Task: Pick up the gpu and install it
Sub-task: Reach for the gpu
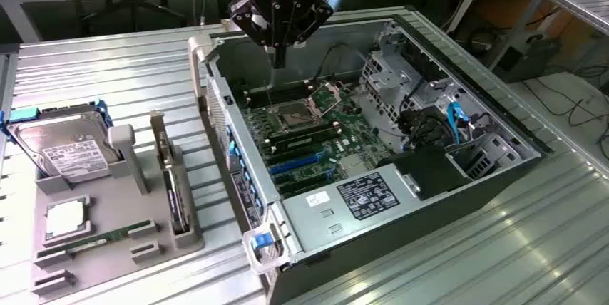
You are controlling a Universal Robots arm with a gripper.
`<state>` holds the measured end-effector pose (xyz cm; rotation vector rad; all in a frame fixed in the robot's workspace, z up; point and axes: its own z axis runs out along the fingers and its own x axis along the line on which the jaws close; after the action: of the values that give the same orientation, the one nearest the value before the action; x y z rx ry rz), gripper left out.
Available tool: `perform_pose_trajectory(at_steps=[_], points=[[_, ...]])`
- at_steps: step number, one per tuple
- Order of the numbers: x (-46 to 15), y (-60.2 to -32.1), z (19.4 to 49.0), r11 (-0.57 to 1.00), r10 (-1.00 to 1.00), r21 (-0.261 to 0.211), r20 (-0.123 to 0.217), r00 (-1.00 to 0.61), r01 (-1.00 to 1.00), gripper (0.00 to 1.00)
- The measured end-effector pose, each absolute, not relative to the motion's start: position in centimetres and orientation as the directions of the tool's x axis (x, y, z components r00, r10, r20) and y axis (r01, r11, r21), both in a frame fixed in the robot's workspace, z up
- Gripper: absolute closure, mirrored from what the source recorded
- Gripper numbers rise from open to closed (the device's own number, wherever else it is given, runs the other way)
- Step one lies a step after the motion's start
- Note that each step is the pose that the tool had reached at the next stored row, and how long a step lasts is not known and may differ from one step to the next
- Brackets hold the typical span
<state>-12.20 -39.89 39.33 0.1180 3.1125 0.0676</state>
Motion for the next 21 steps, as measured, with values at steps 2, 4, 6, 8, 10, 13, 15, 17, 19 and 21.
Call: perform_pose_trajectory(at_steps=[2,4,6,8,10,13,15,17,19,21], points=[[-12.2,-39.9,39.3,0.996,0.076,0.044,-0.024,-0.997,0.075,0.89],[-12.2,-39.9,39.3,0.996,0.076,0.044,-0.024,-0.997,0.075,0.89],[-12.2,-39.9,39.3,0.996,0.076,0.044,-0.024,-0.997,0.075,0.89],[-12.2,-39.9,39.3,0.996,0.076,0.044,-0.024,-0.997,0.075,0.89],[-12.2,-39.9,39.3,0.996,0.076,0.044,-0.025,-0.997,0.075,0.89],[-12.2,-39.9,39.3,0.996,0.076,0.044,-0.024,-0.997,0.075,0.89],[-12.4,-40.1,39.3,0.996,0.076,0.044,-0.024,-0.997,0.075,0.89],[-12.8,-40.4,39.3,0.996,0.076,0.044,-0.024,-0.997,0.075,0.89],[-14.1,-41.0,39.3,0.996,0.076,0.044,-0.024,-0.997,0.075,0.89],[-14.9,-41.2,39.3,0.996,0.076,0.044,-0.024,-0.997,0.075,0.89]])
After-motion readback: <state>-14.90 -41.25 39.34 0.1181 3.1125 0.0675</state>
